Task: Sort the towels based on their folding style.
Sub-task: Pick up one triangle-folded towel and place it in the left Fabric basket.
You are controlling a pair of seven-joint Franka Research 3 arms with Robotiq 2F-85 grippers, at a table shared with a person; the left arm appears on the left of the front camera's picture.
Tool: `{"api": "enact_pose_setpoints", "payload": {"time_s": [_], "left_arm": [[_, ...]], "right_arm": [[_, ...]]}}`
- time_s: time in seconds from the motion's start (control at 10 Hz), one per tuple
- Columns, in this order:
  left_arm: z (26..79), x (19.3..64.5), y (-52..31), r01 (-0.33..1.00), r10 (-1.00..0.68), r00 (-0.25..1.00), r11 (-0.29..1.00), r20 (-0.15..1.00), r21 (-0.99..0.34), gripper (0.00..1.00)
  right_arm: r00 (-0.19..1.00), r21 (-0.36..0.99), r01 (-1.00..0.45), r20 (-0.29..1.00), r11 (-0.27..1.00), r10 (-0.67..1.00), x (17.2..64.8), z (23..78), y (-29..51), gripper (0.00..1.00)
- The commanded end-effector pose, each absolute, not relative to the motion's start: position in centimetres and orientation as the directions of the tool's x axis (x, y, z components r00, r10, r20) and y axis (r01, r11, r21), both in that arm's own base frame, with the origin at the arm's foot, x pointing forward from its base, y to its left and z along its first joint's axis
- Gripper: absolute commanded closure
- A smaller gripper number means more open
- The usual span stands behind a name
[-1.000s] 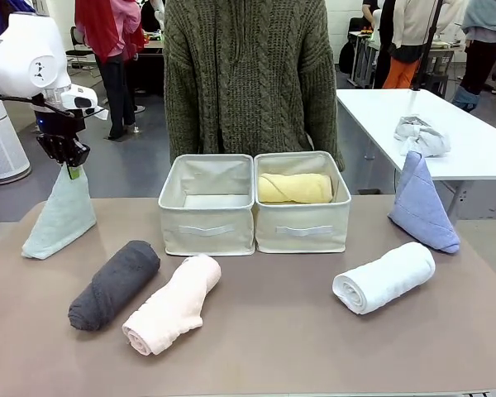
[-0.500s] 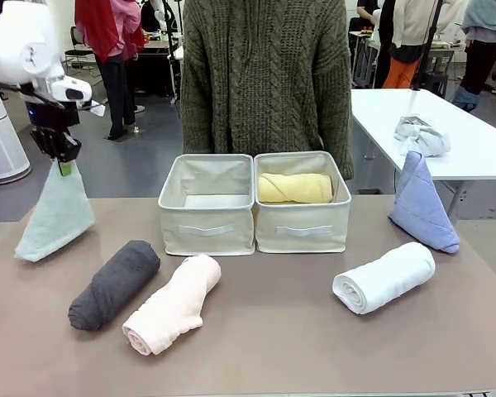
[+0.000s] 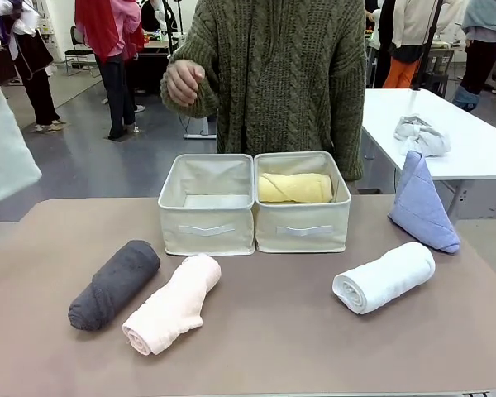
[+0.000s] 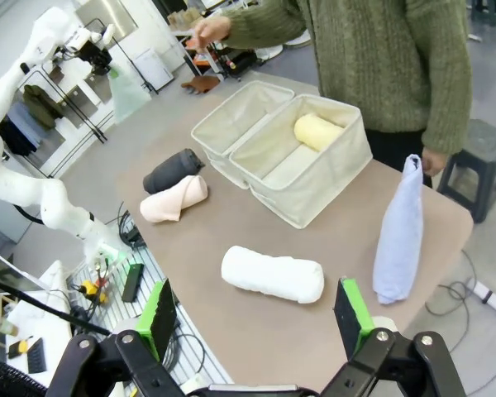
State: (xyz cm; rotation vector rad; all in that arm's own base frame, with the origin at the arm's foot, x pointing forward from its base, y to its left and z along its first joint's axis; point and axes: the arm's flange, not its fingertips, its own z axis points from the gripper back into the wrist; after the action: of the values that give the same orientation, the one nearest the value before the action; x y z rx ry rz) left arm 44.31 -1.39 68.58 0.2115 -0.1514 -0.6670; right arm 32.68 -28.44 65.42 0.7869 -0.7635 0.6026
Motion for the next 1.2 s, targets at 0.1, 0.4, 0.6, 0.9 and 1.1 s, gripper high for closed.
{"api": "enact_pose_setpoints", "payload": {"time_s": [0.1,0.4,0.6,0.9,1.1], "left_arm": [[68.6,44.3,-1.4,0.596,-0.627,0.776,0.765,0.071,0.242,1.0],[65.6,43.0,1.2,0.612,-0.635,0.769,0.764,0.075,0.204,0.84],[65.1,38.9,6.1,0.636,-0.654,0.754,0.75,0.061,0.18,0.84],[64.1,33.3,11.2,0.536,-0.549,0.812,0.836,0.2,0.12,0.84],[63.8,33.6,10.4,0.523,-0.533,0.82,0.846,0.209,0.106,0.84]], "right_arm": [[0.571,0.387,-0.734,0.796,0.557,0.2,32.7,65.4,-28.6,0.0],[0.571,0.387,-0.734,0.796,0.557,0.2,32.7,65.4,-28.6,0.0],[0.571,0.387,-0.734,0.796,0.557,0.2,32.7,65.4,-28.6,0.0],[0.571,0.387,-0.734,0.796,0.557,0.2,32.7,65.4,-28.6,0.0],[0.571,0.387,-0.734,0.796,0.557,0.2,32.7,65.4,-28.6,0.0]]}}
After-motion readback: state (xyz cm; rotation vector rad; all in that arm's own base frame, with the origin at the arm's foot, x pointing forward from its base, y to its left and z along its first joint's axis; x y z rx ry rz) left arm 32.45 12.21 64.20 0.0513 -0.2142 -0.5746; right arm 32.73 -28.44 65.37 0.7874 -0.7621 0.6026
